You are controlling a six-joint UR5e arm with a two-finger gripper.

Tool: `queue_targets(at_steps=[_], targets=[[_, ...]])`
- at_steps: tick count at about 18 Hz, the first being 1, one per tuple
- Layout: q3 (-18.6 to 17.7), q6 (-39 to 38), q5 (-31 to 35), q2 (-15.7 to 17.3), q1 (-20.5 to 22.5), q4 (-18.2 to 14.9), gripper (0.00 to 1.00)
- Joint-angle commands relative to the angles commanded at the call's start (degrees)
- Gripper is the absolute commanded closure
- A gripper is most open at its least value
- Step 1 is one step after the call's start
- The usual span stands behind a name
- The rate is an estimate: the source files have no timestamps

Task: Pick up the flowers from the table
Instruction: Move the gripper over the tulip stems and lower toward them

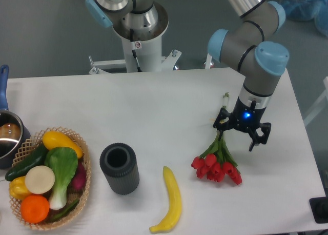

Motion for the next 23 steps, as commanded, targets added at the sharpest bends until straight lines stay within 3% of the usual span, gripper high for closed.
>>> queue_targets(at_steps=[10, 23], targets=[[-0.8, 0.1, 2.7, -1.4, -0.2, -2.9, 0.00], [-0.8, 0.0, 2.7, -4.0, -1.3, -3.0, 0.00]])
